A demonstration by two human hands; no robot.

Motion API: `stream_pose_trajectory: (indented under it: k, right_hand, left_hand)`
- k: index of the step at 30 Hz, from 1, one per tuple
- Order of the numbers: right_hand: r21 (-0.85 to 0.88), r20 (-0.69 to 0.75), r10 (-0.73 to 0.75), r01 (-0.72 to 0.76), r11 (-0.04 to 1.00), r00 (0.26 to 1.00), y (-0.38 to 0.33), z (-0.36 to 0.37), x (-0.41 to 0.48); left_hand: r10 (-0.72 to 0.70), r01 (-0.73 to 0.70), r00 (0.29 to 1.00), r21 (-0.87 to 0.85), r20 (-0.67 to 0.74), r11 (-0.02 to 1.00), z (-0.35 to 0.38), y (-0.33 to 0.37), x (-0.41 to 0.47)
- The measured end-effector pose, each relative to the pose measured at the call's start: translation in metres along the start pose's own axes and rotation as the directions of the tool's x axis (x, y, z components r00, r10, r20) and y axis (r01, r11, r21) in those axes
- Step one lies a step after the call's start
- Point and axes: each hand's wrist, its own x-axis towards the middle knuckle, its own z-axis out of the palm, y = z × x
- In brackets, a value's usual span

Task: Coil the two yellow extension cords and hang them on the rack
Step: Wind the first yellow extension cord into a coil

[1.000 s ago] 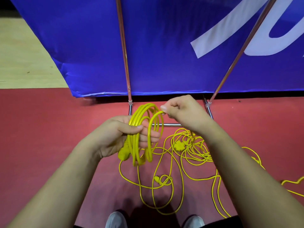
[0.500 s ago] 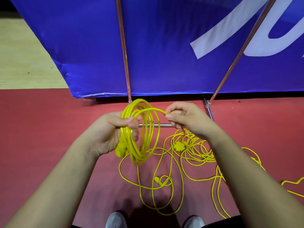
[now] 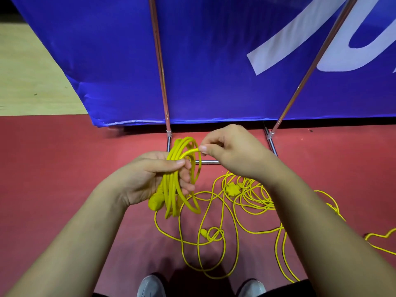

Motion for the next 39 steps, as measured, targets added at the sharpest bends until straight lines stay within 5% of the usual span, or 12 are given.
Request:
stream_pose_trajectory:
  k: [5, 10, 16, 28, 32, 35, 39]
  right_hand:
    - [0.192, 0.055, -0.063, 0.051, 0.98, 0.996, 0.002, 0.008, 0.0]
    - [0.291, 0.223, 0.049, -0.114, 0.95, 0.974, 0.048, 0.004, -0.004]
    - [0.469, 0.025, 0.149, -0.144, 0.872, 0.988, 0.056, -0.001, -0.005]
    - [0.162, 0.068, 0.0, -0.011, 0.987, 0.998, 0.026, 0.021, 0.002]
    - [0.256, 0.156, 0.03, -0.07, 0.964, 0.987, 0.03, 0.031, 0.002]
    - [0.289, 0.081, 0.07, -0.091, 0.953, 0.994, 0.036, 0.026, 0.005]
    - [0.128, -0.048, 0.046, -0.04, 0.991, 0.998, 0.042, 0.016, 0.005]
  left_hand:
    - [0.104, -0.105, 0.994, 0.031, 0.027, 0.994, -0.005, -0.001, 0.002]
    - [0.135, -0.135, 0.991, -0.077, -0.008, 0.988, -0.007, -0.001, 0.005]
    - [-0.009, 0.009, 1.0, 0.02, 0.013, 1.0, -0.012, 0.002, 0.003]
    - [0.053, -0.054, 0.993, 0.01, 0.105, 0.998, -0.01, -0.001, 0.001]
    - [0.036, -0.04, 0.993, 0.037, 0.111, 0.999, -0.01, -0.001, 0.001]
    - [-0.002, 0.001, 0.997, 0.017, 0.077, 1.0, -0.011, -0.001, 0.001]
    - [-0.079, 0.072, 0.994, 0.099, 0.078, 0.992, -0.006, -0.002, 0.001]
